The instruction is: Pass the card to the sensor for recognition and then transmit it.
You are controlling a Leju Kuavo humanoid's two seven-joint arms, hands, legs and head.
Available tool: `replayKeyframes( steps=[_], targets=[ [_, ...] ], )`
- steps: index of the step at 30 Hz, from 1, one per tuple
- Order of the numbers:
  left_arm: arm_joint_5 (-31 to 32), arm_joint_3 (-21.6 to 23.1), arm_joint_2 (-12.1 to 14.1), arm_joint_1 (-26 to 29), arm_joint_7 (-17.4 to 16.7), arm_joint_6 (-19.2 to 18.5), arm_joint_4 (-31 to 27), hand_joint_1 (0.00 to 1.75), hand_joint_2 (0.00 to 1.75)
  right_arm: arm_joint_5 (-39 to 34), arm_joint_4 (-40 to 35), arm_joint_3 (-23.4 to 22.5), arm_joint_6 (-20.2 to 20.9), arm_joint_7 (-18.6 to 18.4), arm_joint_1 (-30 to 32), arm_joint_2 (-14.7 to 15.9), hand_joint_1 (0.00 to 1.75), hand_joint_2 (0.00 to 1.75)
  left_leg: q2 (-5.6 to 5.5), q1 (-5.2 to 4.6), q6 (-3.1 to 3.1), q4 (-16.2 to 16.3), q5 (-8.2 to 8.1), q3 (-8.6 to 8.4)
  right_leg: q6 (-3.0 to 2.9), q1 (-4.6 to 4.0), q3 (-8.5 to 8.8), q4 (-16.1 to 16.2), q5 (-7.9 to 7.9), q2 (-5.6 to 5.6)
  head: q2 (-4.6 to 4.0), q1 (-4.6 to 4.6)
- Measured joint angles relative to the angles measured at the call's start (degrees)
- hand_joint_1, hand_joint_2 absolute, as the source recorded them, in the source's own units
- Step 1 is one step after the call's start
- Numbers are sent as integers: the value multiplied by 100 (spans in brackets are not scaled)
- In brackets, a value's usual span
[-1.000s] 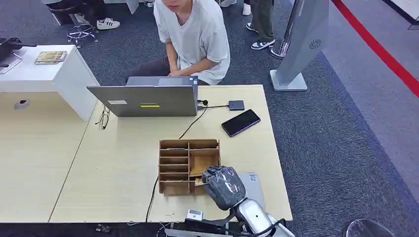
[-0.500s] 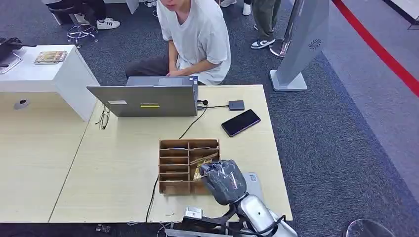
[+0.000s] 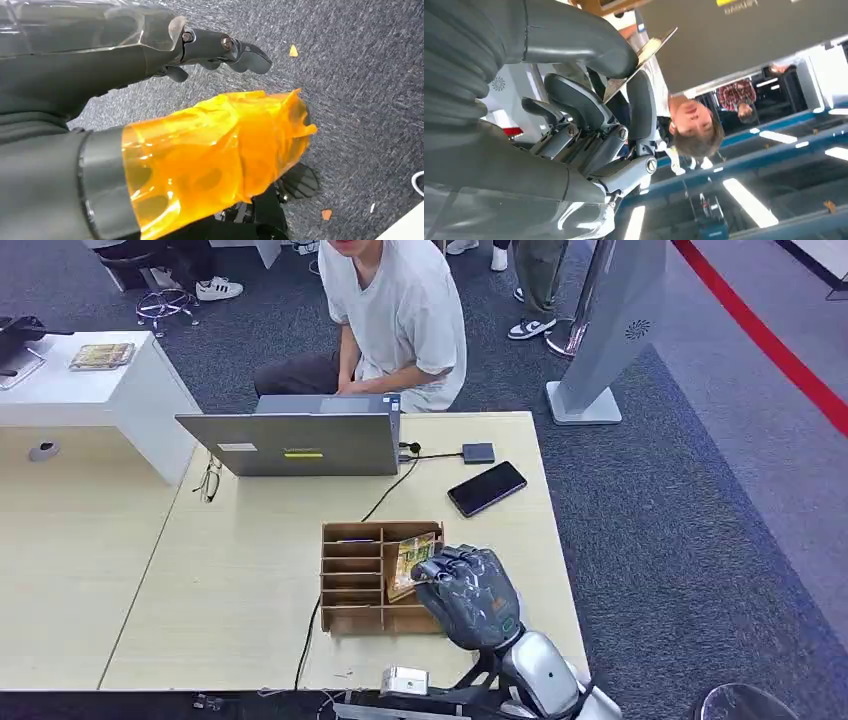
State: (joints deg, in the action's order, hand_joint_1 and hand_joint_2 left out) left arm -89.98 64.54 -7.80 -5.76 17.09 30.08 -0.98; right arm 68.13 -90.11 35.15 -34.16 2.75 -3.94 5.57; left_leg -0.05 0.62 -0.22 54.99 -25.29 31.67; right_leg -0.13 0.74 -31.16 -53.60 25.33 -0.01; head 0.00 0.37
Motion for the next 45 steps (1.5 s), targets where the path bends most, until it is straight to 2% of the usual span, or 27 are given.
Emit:
replayKeyframes(
  steps=[8,11,17,21,24,26,34,45],
  targets=[
    [4,0,-24,1,2,-15,0,0,0,-13,-177,-52,-33,42,9,57,175,175,0,-1,0,0,0,1,0,0,0,0,0,0,0,2],
    [70,4,35,-2,-103,-295,4,0,0,-138,-223,-52,-109,149,2,59,175,175,0,0,0,0,0,1,0,0,0,0,0,0,0,0],
    [13,63,175,-3,-164,-426,9,0,0,-498,-522,-55,-509,669,17,59,175,175,0,0,0,0,0,0,0,0,0,0,0,0,0,0],
    [4,96,181,-4,-151,-428,9,0,0,-978,-794,-186,-542,1384,146,-48,175,175,-3,0,0,0,0,2,0,-1,0,-1,1,-2,0,2],
    [0,125,181,-3,-131,-428,9,0,0,-1537,-958,-197,-542,1583,191,-85,175,175,-1,-1,0,0,0,1,0,-1,0,0,1,-1,0,2],
    [0,142,192,-1,-120,-428,9,0,0,-1615,-1040,-192,-549,1641,202,-98,175,175,-2,-1,0,0,0,2,1,0,0,0,1,-1,0,0],
    [0,223,210,-7,-118,-435,9,0,0,-1530,-1034,-186,-549,1576,84,-173,175,175,-2,0,0,0,0,0,0,-1,2,0,0,-2,0,0],
    [2,461,232,-39,-192,-492,9,0,0,-1108,-376,-186,-546,1270,-448,-476,175,175,-2,0,0,0,1,1,0,-1,2,-2,0,-2,0,2]
  ],
)
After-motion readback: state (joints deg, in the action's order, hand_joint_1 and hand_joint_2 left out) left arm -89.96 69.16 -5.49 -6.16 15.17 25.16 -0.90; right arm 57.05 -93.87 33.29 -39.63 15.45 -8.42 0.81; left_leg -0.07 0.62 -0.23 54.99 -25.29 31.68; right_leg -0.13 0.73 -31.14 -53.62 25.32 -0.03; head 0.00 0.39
